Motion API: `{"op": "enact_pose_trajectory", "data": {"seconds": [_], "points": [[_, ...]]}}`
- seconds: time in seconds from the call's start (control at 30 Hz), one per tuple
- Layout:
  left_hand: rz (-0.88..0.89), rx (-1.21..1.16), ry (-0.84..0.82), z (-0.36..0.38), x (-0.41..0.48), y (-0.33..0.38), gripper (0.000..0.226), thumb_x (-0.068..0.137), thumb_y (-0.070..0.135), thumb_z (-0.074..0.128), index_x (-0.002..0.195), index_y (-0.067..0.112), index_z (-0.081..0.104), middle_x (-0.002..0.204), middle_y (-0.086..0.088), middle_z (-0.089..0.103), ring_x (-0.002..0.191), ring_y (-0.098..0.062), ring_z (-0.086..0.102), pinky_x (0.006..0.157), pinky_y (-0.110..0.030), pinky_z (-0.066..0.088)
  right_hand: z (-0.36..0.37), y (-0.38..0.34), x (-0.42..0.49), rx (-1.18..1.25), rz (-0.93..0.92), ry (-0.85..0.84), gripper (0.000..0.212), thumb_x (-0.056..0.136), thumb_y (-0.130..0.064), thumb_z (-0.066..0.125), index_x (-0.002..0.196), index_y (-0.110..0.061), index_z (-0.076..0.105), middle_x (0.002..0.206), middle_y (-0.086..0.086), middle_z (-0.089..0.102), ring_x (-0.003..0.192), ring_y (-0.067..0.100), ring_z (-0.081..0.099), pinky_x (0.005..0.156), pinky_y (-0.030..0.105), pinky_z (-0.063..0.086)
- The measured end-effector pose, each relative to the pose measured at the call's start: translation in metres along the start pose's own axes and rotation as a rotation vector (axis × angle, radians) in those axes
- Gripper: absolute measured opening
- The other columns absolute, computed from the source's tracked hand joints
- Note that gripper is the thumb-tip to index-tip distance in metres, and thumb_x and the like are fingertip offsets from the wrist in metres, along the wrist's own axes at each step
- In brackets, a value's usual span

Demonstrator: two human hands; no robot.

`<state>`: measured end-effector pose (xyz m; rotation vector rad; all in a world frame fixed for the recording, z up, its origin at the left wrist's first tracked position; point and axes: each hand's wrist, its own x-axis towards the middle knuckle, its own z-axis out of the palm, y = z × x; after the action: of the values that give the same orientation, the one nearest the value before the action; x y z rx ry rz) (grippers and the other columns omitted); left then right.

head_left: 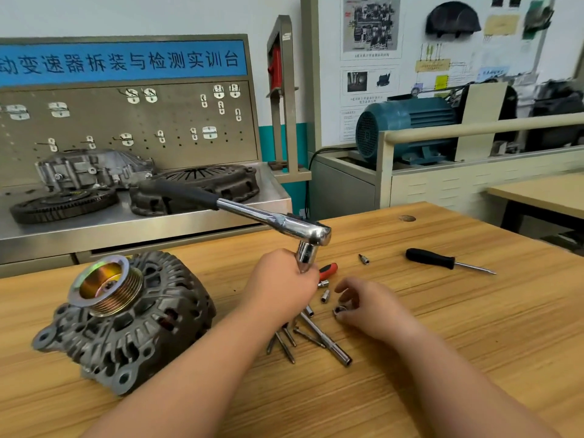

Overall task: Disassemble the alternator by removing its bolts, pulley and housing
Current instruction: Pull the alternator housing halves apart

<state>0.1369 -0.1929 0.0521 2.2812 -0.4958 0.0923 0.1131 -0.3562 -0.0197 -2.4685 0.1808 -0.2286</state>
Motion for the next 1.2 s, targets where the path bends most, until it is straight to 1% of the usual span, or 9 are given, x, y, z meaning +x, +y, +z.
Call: {"op": "enact_pose_trajectory", "data": {"seconds": [0.07,0.17,0.3,0.4,0.53,0.73,0.87,1.03,1.2], "points": [[0.021,0.074,-0.044,0.005,0.004,-0.001,0.039,0.092,0.03,0.056,0.056,0.022,0.045,0.049,0.005,0.044,0.046,-0.013,0.044,0.048,-0.027,0.038,-0.009,0.003,0.0,0.275,0.016,0.107,0.029,0.087,-0.025,0.069,0.11,-0.037,0.056,0.102,-0.02,0.061,0.093,-0.003,0.057,0.071,0.011,0.043],[0.064,0.258,-0.11,0.007,0.008,0.001,0.038,0.092,0.035,0.054,0.057,0.021,0.045,0.054,0.004,0.045,0.049,-0.014,0.044,0.047,-0.025,0.034,-0.037,0.004,-0.005,0.943,0.065,0.251,0.017,0.092,-0.032,0.059,0.108,-0.027,0.064,0.107,-0.001,0.072,0.099,0.014,0.068,0.079,0.026,0.053],[0.242,0.64,-0.158,0.008,0.011,0.01,0.036,0.089,0.035,0.051,0.058,0.021,0.041,0.061,0.004,0.045,0.057,-0.015,0.045,0.048,-0.027,0.034,-0.059,-0.006,-0.013,1.265,0.032,-0.032,0.055,0.08,-0.053,0.054,0.117,-0.014,0.064,0.104,0.009,0.073,0.089,0.021,0.072,0.067,0.036,0.057],[0.359,0.775,-0.207,0.024,0.01,0.021,0.035,0.089,0.034,0.05,0.06,0.019,0.037,0.061,0.005,0.039,0.063,-0.018,0.041,0.051,-0.028,0.033,-0.062,-0.019,-0.016,1.094,-0.074,-0.087,0.049,0.078,-0.052,0.068,0.114,-0.019,0.068,0.1,0.007,0.074,0.078,0.019,0.07,0.054,0.027,0.052],[0.432,0.738,-0.236,0.054,0.008,0.034,0.026,0.09,0.032,0.052,0.069,0.019,0.042,0.062,0.004,0.038,0.063,-0.018,0.041,0.048,-0.027,0.032,-0.062,-0.01,-0.009,0.655,0.093,0.155,0.027,0.088,-0.03,0.07,0.114,-0.023,0.065,0.072,-0.001,0.068,0.056,0.013,0.058,0.04,0.023,0.035],[0.394,0.649,-0.294,0.094,0.001,0.05,0.016,0.093,0.031,0.054,0.087,0.016,0.055,0.073,-0.002,0.045,0.068,-0.022,0.046,0.047,-0.028,0.031,-0.072,0.023,-0.009,0.546,0.248,0.192,0.025,0.085,-0.004,0.066,0.1,-0.023,0.068,0.069,0.008,0.072,0.054,0.015,0.065,0.045,0.025,0.05],[0.357,0.587,-0.31,0.108,-0.006,0.06,0.026,0.094,0.027,0.054,0.116,0.014,0.06,0.1,-0.009,0.06,0.091,-0.028,0.058,0.054,-0.031,0.037,-0.075,0.036,-0.006,0.433,0.259,0.152,0.028,0.078,-0.002,0.067,0.094,-0.025,0.072,0.06,0.003,0.068,0.042,0.01,0.06,0.038,0.021,0.043],[0.35,0.627,-0.386,0.114,-0.014,0.053,0.029,0.098,0.029,0.052,0.118,0.009,0.059,0.112,-0.012,0.063,0.102,-0.03,0.06,0.066,-0.035,0.04,-0.058,0.04,0.001,0.177,0.283,0.102,0.028,0.076,-0.008,0.071,0.102,-0.02,0.073,0.079,0.002,0.07,0.069,0.013,0.066,0.056,0.024,0.051],[0.408,0.728,-0.348,0.105,-0.019,0.045,0.038,0.099,0.039,0.047,0.114,0.006,0.06,0.112,-0.014,0.061,0.109,-0.031,0.053,0.079,-0.041,0.041,-0.047,0.041,0.006,0.046,0.285,0.139,0.035,0.078,-0.011,0.07,0.112,-0.018,0.071,0.089,-0.008,0.065,0.077,0.003,0.06,0.058,0.015,0.043]]}}
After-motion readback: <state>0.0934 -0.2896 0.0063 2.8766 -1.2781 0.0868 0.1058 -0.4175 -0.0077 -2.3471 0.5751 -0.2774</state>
